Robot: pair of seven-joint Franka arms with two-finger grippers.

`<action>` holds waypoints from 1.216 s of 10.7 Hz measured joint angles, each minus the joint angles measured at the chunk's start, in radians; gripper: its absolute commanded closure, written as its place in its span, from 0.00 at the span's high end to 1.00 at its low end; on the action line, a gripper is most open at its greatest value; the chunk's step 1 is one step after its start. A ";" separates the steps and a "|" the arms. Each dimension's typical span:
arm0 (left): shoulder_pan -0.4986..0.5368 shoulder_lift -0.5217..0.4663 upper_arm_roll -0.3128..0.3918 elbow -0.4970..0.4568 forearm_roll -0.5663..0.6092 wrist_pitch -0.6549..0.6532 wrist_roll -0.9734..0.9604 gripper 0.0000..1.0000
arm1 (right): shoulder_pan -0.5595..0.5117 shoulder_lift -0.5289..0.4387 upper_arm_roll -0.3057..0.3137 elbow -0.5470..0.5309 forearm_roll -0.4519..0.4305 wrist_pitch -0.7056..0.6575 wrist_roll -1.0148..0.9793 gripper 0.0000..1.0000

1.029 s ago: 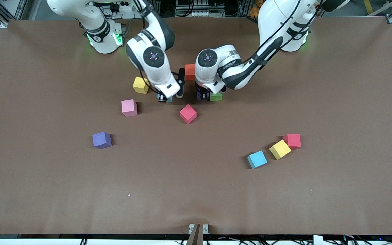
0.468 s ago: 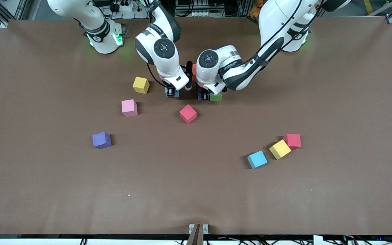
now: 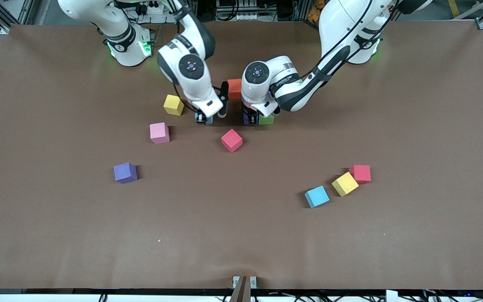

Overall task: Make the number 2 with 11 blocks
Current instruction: 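Release purple with the left gripper while the right gripper lowers cyan beside it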

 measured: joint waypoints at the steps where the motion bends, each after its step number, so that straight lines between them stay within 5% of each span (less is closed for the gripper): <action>1: 0.000 -0.010 0.000 0.002 0.000 -0.011 0.000 1.00 | -0.040 -0.009 -0.001 -0.002 0.000 -0.008 -0.038 0.49; 7: 0.016 -0.144 -0.002 0.020 0.001 -0.090 0.008 1.00 | -0.072 -0.018 0.004 -0.007 0.000 -0.006 -0.083 0.49; 13: 0.186 -0.155 0.001 0.120 0.004 -0.099 0.211 1.00 | 0.116 0.010 0.014 -0.008 0.000 0.075 0.082 0.49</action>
